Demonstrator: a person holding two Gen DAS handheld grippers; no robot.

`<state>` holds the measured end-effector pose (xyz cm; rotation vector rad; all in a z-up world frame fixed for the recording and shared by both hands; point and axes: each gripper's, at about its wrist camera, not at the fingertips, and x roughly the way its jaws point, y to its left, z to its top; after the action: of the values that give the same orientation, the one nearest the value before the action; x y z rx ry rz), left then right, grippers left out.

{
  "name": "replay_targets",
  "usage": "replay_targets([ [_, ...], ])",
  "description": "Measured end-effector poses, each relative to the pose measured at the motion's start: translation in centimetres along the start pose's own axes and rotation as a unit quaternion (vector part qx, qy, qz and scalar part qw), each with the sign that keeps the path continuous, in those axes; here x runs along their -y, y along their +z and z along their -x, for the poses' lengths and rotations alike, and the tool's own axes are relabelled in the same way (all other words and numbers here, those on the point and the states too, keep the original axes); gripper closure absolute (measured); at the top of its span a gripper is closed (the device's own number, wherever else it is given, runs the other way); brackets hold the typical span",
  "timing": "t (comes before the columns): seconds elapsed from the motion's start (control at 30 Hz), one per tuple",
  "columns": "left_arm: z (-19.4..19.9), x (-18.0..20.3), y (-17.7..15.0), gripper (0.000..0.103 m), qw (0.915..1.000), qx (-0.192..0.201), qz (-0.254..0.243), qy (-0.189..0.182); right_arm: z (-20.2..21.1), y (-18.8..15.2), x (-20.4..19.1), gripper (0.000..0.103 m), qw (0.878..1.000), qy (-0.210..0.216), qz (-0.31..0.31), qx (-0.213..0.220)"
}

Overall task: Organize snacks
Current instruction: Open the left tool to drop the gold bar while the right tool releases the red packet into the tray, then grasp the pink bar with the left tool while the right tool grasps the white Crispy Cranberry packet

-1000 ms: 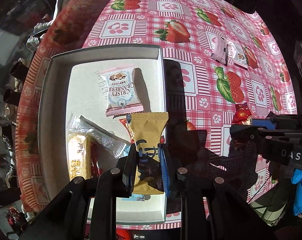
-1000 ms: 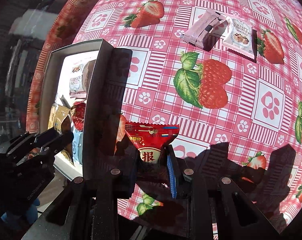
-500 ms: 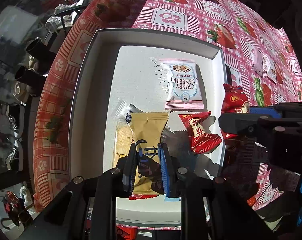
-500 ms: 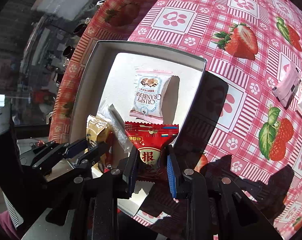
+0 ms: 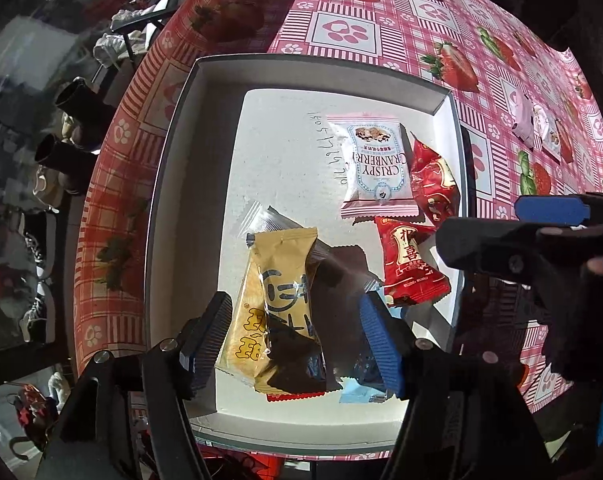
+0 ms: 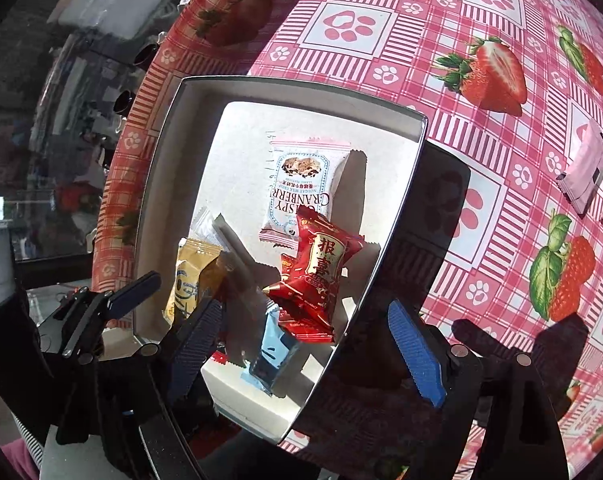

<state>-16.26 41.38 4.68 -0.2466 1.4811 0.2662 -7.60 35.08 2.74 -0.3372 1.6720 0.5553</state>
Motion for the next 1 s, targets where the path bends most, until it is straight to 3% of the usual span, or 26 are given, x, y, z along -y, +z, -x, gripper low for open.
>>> replay_targets([
  [0.13,0.5,1.2,0.6,0.032,0.9999,0.002,-0.012,-0.006,1.0,-0.3,3.1,0.004,1.0,-0.012,-0.027,0.007],
  [0.27,1.1,3.1,1.1,0.032,0.9994,0.003,-0.029,-0.021,2.3,-0.5,8.7,0.004,0.996,-0.043,-0.075,0.017],
  [0.6,2.1,9.8,2.8,0.031,0.9933,0.002,-0.102,-0.055,5.8,1.0,24.1,0.004,0.965,-0.105,-0.233,0.062],
  [0.9,1.6,15.5,6.8,0.028,0.9894,0.009,-0.13,-0.066,4.8,4.3,28.3,0.005,0.962,-0.11,-0.239,0.072],
  [0.93,1.5,16.2,7.4,0.028,0.9889,0.011,-0.133,-0.065,4.6,4.5,28.4,0.007,0.963,-0.11,-0.236,0.071],
  [1.0,1.0,17.4,8.5,0.027,0.9884,0.013,-0.137,-0.064,3.9,5.3,28.0,0.027,0.966,-0.112,-0.225,0.066],
])
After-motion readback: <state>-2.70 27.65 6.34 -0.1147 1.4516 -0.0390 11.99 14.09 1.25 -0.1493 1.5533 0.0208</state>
